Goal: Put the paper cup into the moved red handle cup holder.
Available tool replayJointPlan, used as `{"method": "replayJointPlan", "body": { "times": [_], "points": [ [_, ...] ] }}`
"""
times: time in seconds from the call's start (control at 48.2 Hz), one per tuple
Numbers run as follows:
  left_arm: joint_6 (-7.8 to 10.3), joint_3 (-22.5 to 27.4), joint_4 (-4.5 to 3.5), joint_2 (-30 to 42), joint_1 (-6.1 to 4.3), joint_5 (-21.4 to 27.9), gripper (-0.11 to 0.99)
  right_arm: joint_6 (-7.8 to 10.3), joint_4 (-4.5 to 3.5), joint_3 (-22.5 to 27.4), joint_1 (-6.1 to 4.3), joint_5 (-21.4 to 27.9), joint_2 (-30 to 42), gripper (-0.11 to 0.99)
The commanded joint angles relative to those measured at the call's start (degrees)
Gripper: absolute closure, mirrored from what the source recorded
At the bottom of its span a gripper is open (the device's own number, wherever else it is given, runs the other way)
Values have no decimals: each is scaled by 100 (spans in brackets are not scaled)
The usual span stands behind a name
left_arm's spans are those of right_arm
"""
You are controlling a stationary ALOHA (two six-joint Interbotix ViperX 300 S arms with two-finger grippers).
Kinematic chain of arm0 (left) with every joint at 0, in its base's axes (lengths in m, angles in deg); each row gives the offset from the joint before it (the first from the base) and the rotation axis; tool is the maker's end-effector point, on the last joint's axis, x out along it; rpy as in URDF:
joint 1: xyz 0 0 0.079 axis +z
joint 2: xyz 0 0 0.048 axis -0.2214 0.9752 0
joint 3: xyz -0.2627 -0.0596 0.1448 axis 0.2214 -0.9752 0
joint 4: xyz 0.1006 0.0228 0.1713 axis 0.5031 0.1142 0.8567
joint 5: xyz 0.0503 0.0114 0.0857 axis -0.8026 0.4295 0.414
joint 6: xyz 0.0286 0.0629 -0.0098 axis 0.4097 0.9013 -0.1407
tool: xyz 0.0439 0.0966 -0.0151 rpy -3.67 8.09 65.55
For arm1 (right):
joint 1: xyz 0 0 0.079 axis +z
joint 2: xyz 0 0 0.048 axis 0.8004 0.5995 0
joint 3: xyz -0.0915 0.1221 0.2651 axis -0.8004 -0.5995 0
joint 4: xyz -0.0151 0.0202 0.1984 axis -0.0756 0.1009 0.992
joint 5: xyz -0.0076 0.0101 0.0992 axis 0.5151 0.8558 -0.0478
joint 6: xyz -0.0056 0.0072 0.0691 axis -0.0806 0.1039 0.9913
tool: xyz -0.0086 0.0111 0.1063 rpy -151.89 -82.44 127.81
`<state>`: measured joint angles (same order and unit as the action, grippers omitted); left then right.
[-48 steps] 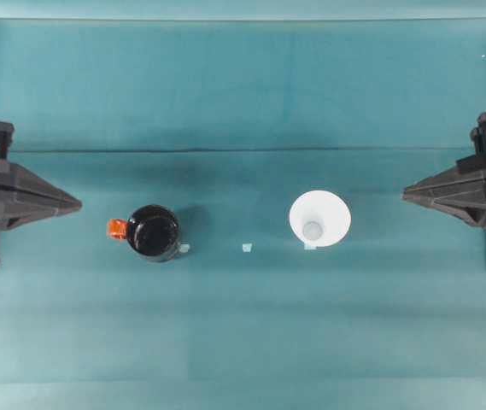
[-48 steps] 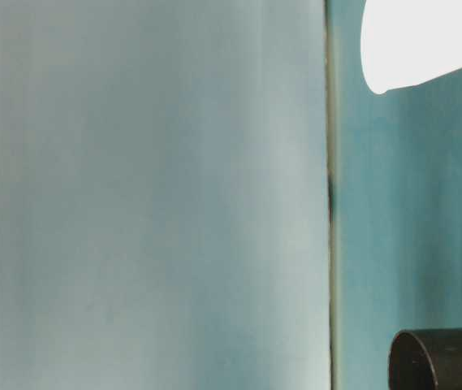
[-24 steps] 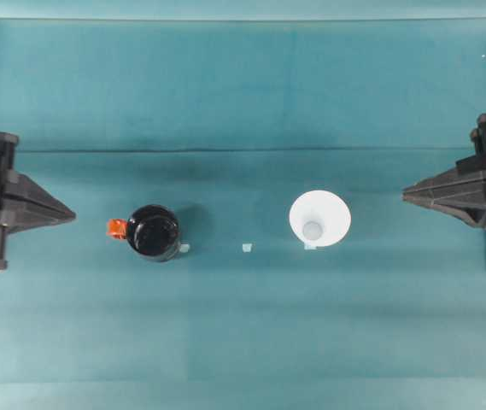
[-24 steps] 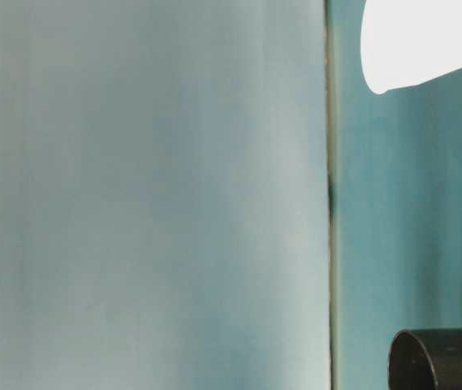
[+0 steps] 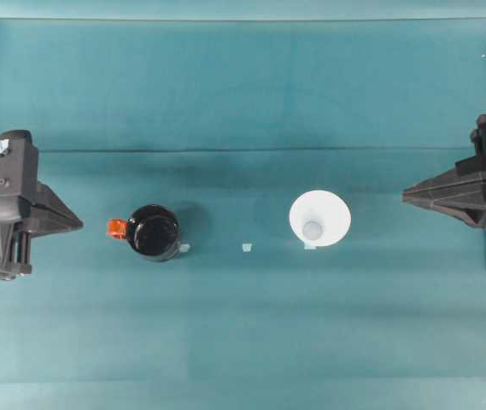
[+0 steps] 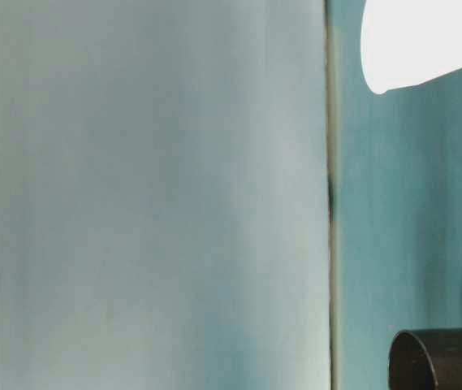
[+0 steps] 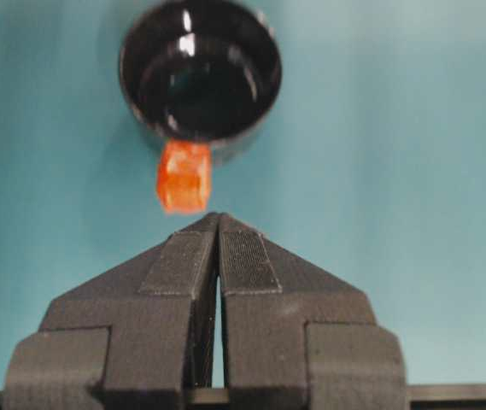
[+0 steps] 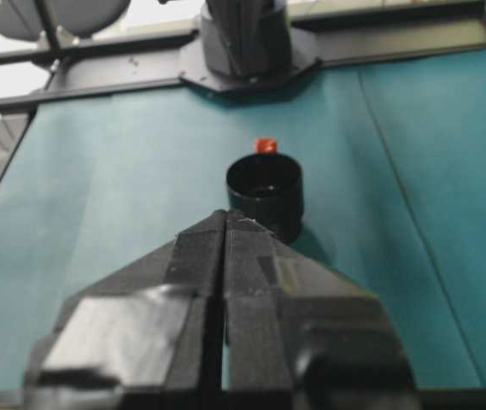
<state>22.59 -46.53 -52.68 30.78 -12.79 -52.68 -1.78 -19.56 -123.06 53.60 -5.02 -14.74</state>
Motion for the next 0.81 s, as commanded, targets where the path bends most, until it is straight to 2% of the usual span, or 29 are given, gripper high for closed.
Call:
{"method": "replayJointPlan", "body": {
  "times": [0.0, 0.041, 0.104, 0.29, 0.373, 0.415, 0.56, 0.788],
  "points": [
    [-79, 114, 9, -18, 79, 26, 85, 53, 9, 79, 18, -18, 0, 99],
    [-149, 114, 18, -18, 141, 35, 81, 53, 9, 79, 18, 0, -9, 99],
    [-176, 105, 18, -18, 149, 44, 69, 53, 18, 88, 18, 53, -35, 99],
    [-202, 97, 9, 18, 158, 53, 13, 53, 9, 105, 18, 264, -176, 99],
    [-176, 88, 18, 44, 158, 62, -6, 53, 9, 105, 18, 343, -229, 99],
    [-185, 88, 18, 62, 149, 53, -9, 53, 18, 114, 18, 378, -246, 99],
    [-202, 62, 9, 316, 149, 53, -9, 53, 18, 114, 18, 404, -255, 99],
    [-132, 176, 18, 1195, 158, -9, -9, 62, 18, 114, 18, 404, -246, 99]
  ]
}}
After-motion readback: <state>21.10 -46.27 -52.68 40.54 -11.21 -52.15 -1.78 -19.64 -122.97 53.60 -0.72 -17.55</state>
